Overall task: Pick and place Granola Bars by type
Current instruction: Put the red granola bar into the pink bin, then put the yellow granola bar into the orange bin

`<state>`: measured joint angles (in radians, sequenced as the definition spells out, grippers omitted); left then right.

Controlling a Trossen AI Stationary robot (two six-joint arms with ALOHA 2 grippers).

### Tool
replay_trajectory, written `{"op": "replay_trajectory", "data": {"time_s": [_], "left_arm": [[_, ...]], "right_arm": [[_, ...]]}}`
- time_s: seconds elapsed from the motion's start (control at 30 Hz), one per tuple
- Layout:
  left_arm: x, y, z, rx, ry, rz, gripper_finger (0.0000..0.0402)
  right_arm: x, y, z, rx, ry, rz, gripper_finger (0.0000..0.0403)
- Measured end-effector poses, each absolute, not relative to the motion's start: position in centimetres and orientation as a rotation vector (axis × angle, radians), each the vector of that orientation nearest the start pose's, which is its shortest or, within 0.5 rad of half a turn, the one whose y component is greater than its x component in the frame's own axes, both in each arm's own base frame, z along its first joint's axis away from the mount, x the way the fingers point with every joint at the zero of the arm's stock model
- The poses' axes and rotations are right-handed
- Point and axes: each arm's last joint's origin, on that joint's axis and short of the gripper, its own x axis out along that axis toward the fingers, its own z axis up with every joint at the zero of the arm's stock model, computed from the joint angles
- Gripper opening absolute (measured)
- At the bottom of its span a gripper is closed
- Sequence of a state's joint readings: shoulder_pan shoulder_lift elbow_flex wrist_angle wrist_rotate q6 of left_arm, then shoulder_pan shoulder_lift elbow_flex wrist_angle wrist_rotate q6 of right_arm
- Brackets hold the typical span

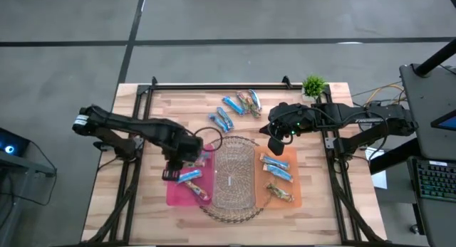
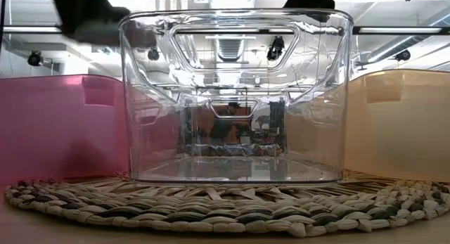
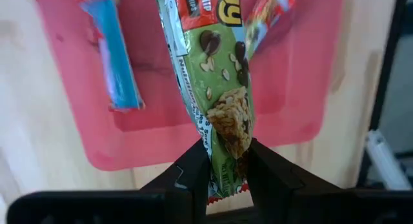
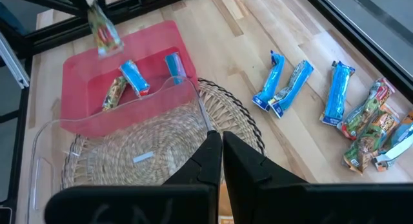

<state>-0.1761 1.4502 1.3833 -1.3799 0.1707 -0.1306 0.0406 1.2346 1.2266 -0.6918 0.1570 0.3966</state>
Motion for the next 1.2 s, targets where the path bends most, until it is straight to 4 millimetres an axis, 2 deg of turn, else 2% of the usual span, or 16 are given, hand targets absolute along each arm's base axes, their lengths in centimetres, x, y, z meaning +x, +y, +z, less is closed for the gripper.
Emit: {"op": "replay_trajectory", "data": {"time_s": [0.23,0.47,0.73,1.0,1.2], "left_arm": [[24.7,-4.9,26.5,-0.030,1.470,-0.246,0.0076],[24.6,-4.8,23.9,0.004,1.454,-0.261,0.0076],[25.1,-4.6,23.3,0.058,1.397,-0.216,0.0081],[25.1,-4.5,23.2,0.094,1.388,-0.177,0.0141],[25.1,-4.4,23.2,0.105,1.386,-0.164,0.0149]], "right_arm": [[25.2,0.6,34.9,0.315,0.662,-0.249,0.0009],[25.2,0.6,34.9,0.328,0.661,-0.253,0.0009],[25.2,0.6,34.9,0.328,0.661,-0.253,0.0009],[25.2,0.6,34.9,0.325,0.661,-0.252,0.0009],[25.2,0.6,34.9,0.322,0.661,-0.251,0.0008]]}}
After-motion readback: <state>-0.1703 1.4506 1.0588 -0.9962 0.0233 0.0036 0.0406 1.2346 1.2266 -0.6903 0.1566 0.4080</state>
